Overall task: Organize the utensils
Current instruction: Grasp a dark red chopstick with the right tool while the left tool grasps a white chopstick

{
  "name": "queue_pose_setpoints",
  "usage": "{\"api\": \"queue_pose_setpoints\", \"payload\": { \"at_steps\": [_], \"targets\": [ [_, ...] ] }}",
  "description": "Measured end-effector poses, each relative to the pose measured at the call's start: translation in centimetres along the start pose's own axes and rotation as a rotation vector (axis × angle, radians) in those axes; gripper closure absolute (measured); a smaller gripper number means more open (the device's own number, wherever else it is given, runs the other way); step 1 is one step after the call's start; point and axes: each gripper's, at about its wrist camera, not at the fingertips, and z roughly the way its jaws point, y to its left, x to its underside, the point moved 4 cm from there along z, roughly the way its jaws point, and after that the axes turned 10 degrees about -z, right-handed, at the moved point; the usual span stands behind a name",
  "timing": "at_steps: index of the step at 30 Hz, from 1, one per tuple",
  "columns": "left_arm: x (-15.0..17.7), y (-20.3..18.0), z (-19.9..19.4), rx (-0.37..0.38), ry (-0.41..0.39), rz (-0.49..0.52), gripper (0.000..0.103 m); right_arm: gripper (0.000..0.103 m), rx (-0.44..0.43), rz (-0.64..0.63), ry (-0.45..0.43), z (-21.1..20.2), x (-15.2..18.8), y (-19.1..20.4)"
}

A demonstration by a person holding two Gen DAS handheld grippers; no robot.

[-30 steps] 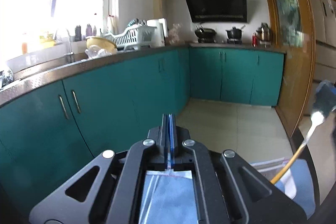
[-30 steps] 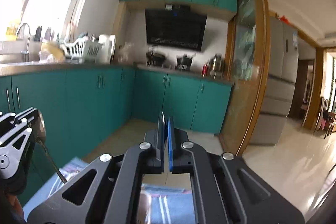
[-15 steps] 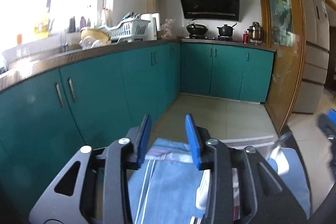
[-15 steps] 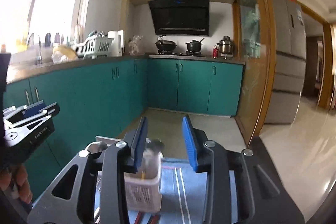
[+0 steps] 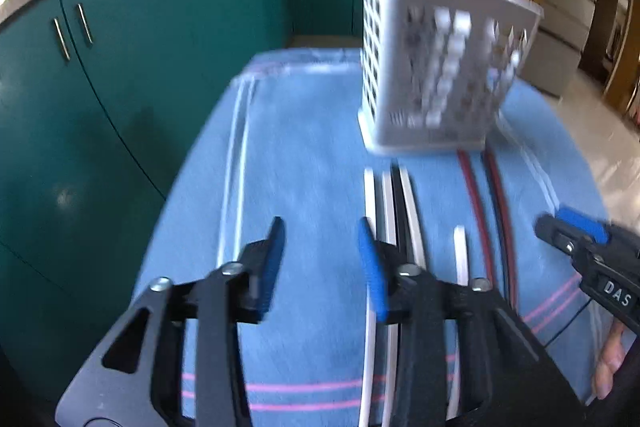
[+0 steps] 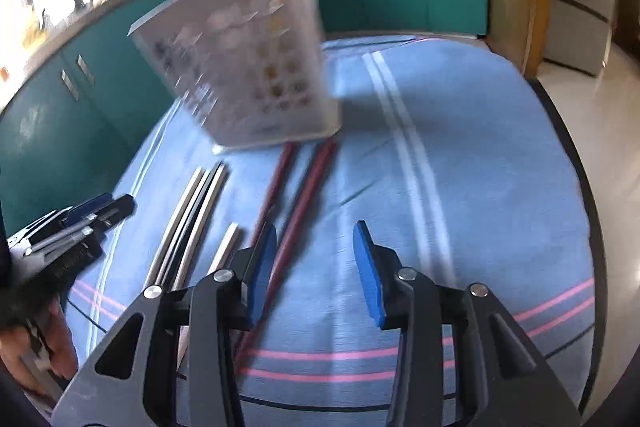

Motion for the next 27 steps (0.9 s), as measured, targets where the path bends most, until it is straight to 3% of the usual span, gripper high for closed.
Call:
{"api": "queue_pose_setpoints", "payload": {
  "at_steps": [2, 5, 7, 10, 14, 19, 22, 24, 27],
  "targets": [
    [0.8, -0.2, 0.5, 0.032, 0.042, -0.006, 0.078, 0.064, 0.025, -0.057, 0.034, 1.0, -0.1, 1.4],
    [1.7, -0.6, 0.8, 0.054, 0.069, -0.004, 0.078, 0.076, 0.064, -0.108, 0.110, 2.7, 0.3, 3.4],
    [1.6, -0.9, 0.8, 0.052, 0.068, 0.008, 0.078, 0.084, 0.057, -0.108, 0.117, 3.0, 0.4, 3.7],
    [1.5, -0.8, 0.8, 0.059, 0.072, 0.009, 0.078, 0.085, 0.056, -0.116, 0.120, 2.8, 0.5, 3.9],
    [1.6, -0.6, 1.3, 0.068, 0.089, 0.008, 0.078, 0.091, 0.029, -0.054, 0.124, 2.0, 1.4, 2.5],
    [1.8, -0.7, 1.8, 0.079, 0.095, 0.008, 0.079, 0.091, 0.028, 0.054, 0.118, 0.0, 3.1, -0.8],
    [1.9, -1.0, 2.0, 0.094, 0.099, 0.011, 0.086, 0.091, -0.013, 0.079, 0.091, -1.1, 3.2, -1.2],
    [2.0, -1.3, 1.8, 0.111, 0.100, 0.017, 0.099, 0.091, -0.013, 0.079, 0.084, -1.8, 3.4, -1.2],
    [2.2, -1.4, 1.4, 0.134, 0.104, 0.011, 0.103, 0.091, 0.005, 0.077, 0.069, -2.2, 3.4, -1.2]
  ]
}}
